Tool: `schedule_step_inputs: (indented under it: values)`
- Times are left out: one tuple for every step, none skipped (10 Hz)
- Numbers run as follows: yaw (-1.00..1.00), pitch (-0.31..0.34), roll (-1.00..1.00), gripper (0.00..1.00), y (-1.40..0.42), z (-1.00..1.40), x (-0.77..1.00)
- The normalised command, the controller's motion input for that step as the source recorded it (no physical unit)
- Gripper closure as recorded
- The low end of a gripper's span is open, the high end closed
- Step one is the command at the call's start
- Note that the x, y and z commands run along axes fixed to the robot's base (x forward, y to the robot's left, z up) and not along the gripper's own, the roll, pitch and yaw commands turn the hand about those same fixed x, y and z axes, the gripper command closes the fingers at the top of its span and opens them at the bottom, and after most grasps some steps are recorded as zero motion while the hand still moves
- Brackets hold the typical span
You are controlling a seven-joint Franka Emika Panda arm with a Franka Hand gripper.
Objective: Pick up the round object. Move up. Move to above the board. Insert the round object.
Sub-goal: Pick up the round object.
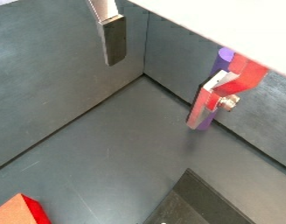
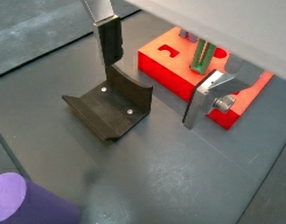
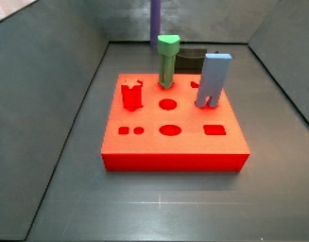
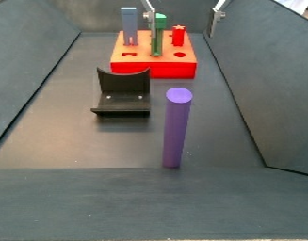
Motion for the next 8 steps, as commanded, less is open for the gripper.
schedule_step_inputs:
  values:
    - [0.14, 0.019, 0.07, 0.0, 0.32, 0.0, 0.0]
    - [0.12, 0.021, 0.06, 0.0, 0.54, 0.0, 0.07]
    - [0.0, 0.03, 0.06, 0.0, 0.54, 0.0, 0.22]
    - [0.0, 0.039, 0.0, 0.0, 0.63, 0.0, 0.24]
    - [0.0, 0.041, -0.04, 0.0, 0.71, -0.01, 0.23]
    - [0.0, 0.034, -0.09, 0.0, 0.7, -0.03, 0.26]
    - [0.0, 0.011, -0.13, 0.0, 0.67, -0.1, 0.23]
    - [0.0, 0.0, -0.15, 0.0, 0.69, -0.14, 0.12]
